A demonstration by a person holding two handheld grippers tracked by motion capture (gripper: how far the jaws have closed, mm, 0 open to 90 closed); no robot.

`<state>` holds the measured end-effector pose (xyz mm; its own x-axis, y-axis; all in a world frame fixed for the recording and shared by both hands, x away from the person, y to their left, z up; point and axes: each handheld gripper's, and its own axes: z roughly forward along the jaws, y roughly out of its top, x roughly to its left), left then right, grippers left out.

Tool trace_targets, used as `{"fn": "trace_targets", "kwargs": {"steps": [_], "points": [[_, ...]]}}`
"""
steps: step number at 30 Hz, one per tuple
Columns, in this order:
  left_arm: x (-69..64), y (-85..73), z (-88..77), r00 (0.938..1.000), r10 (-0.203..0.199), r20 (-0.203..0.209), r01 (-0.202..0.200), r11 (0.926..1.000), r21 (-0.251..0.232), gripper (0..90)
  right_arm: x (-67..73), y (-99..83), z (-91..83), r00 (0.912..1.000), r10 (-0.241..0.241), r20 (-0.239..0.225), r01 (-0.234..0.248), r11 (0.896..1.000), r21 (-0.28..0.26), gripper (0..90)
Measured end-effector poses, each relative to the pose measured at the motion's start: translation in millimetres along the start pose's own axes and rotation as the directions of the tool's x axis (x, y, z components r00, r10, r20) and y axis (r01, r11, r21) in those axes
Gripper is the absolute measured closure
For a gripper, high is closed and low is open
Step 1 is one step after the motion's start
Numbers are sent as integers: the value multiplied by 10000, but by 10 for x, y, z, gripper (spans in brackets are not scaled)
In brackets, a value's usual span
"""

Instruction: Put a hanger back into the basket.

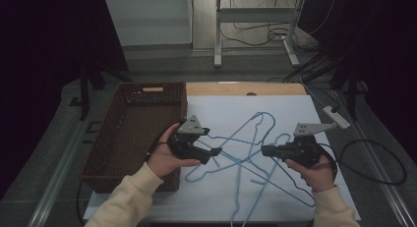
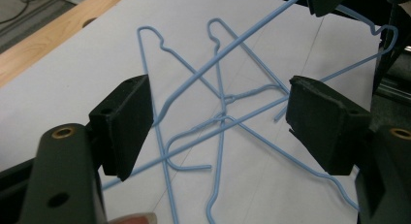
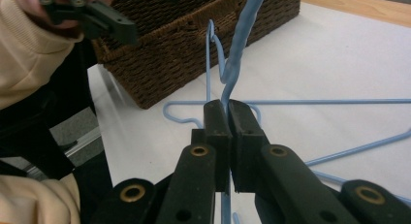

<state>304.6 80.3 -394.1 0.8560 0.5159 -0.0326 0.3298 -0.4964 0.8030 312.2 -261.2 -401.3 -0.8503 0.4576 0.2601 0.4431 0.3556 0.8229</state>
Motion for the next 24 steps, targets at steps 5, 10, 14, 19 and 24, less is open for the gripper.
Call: {"fn": "trace_targets", "kwargs": {"steps": [5,10,14,19,24], "points": [[16,61,137,9995,236,187,-241,9994,255,276,5,4,-12,9995,-177,-261,179,9998,73,880],[4,125,298,9964,603,596,-641,9959,634,321,26,11,-22,9969,-455,-639,465,9988,132,880],[-19,145,350,9921,983,782,-1042,9917,752,389,35,10,-40,9932,-619,-982,635,9979,128,880],[-86,150,432,9783,1752,1102,-1886,9739,1262,578,40,9,-68,9870,-782,-1404,798,9968,57,880],[-93,146,436,9709,2009,1306,-2190,9650,1441,755,28,5,-88,9874,-834,-1342,842,9964,9,878]]}}
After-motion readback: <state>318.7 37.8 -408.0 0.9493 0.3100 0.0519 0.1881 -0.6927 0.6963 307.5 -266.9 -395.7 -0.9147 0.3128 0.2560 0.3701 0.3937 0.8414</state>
